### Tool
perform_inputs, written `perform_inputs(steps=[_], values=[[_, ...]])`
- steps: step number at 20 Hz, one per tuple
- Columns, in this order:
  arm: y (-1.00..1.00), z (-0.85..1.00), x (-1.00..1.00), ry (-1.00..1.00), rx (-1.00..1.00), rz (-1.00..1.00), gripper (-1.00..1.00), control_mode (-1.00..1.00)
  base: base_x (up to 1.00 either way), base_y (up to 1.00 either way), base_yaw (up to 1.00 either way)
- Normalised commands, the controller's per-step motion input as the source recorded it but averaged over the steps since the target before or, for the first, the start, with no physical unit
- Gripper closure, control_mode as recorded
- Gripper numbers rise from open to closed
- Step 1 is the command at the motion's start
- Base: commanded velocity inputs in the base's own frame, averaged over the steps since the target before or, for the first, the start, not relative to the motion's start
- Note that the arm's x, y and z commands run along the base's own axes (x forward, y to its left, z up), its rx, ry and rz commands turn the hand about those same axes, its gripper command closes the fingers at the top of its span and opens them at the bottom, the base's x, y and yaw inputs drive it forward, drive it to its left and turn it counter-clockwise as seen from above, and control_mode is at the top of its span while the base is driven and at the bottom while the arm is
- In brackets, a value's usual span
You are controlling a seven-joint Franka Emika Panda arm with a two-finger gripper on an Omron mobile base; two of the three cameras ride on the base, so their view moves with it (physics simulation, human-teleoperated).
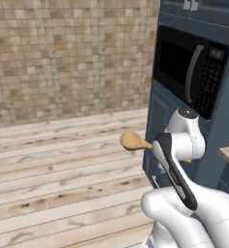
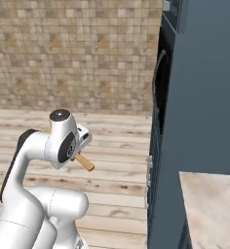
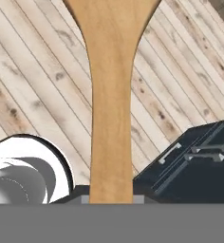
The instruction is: Organize the utensils by type. Pick up the wooden spoons from the counter and place them in the open cabinet. Then pick up the metallic utensils from the counter and place them in the open drawer.
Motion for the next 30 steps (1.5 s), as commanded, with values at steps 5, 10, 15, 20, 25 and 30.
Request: perform_inputs(steps=[5, 10, 15, 20, 25, 30], values=[[0.0, 0.0, 0.0, 0.0, 0.0, 0.0, 1.0, 1.0, 0.06, 0.0, 0.82], [0.0, 0.0, 0.0, 0.0, 0.0, 0.0, 1.0, 1.0, 0.16, 0.0, 0.76], [0.0, 0.0, 0.0, 0.0, 0.0, 0.0, 1.0, 1.0, 0.22, 0.0, 0.69], [0.0, 0.0, 0.0, 0.0, 0.0, 0.0, 1.0, 1.0, 0.27, 0.0, 0.63], [0.0, 0.0, 0.0, 0.0, 0.0, 0.0, 1.0, 1.0, 0.35, 0.0, 0.56], [0.0, 0.0, 0.0, 0.0, 0.0, 0.0, 1.0, 1.0, 0.42, 0.0, 0.44]])
